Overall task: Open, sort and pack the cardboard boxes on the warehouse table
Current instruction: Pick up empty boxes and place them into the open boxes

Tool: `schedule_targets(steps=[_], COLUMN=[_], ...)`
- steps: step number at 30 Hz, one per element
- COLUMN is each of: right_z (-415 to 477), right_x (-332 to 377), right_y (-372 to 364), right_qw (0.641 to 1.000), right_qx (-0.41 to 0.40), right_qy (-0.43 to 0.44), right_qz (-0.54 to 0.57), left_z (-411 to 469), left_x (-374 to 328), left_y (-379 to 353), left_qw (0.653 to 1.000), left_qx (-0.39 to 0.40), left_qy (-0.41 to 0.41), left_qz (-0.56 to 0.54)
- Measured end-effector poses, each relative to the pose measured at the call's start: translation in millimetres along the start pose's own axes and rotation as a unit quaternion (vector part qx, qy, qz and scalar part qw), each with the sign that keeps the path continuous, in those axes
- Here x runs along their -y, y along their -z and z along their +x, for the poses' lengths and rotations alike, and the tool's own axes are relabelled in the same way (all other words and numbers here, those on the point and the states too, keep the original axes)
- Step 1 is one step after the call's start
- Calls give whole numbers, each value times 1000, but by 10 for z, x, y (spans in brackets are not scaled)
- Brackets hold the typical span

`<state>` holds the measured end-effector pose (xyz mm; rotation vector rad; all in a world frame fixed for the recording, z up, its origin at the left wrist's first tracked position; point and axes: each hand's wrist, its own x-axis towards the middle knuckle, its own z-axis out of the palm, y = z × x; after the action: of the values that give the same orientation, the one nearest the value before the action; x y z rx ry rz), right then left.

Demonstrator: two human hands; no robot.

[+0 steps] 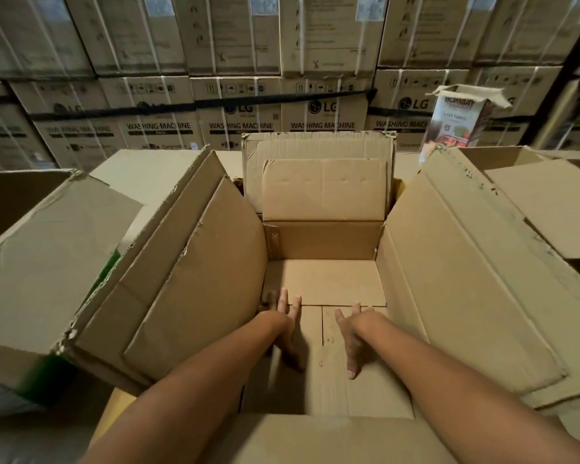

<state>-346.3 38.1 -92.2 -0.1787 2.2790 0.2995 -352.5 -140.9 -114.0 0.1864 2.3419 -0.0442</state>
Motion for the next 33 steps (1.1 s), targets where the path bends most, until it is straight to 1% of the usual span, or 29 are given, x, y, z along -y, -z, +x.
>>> schedule_targets(steps=[2,5,7,10,13,16,19,22,24,26,29,31,33], right_z=[-85,-291,-499,-913,-1385,-1870,-2309,-2728,-3011,-3301,-3738,-3979,-4155], right_x=[-61,-122,-161,-240,-318,-384,-436,-447,-433,-401,-294,-199,-74], right_y=[145,316,430,607,677,556,263,-106,-350,-612,-1096,-1449,-1780], right_qw=[998,984,970,947,923,886,847,821,801,772,704,654,615], right_qx=[-27,-123,-193,-279,-337,-421,-494,-527,-547,-571,-609,-632,-645], right_qy=[38,70,82,94,98,104,113,137,160,184,226,238,256], right_qz=[50,110,126,128,156,163,161,170,183,211,288,340,375], left_z=[-86,-260,-414,-693,-1077,-1501,-1966,-2533,-2936,-3336,-3871,-4150,-4376], left_x=[-7,-3,12,56,42,-75,-272,-495,-624,-737,-844,-867,-851], left_y=[81,319,526,780,900,866,685,432,245,8,-504,-911,-1329], left_qw=[999,995,990,978,968,953,927,888,868,851,816,785,752], left_qx=[-12,-65,-119,-199,-250,-297,-362,-436,-475,-512,-573,-611,-642], left_qy=[1,17,26,15,-9,-30,-49,-74,-80,-72,-68,-76,-83], left_qz=[32,79,68,61,35,49,87,130,123,93,1,-69,-124])
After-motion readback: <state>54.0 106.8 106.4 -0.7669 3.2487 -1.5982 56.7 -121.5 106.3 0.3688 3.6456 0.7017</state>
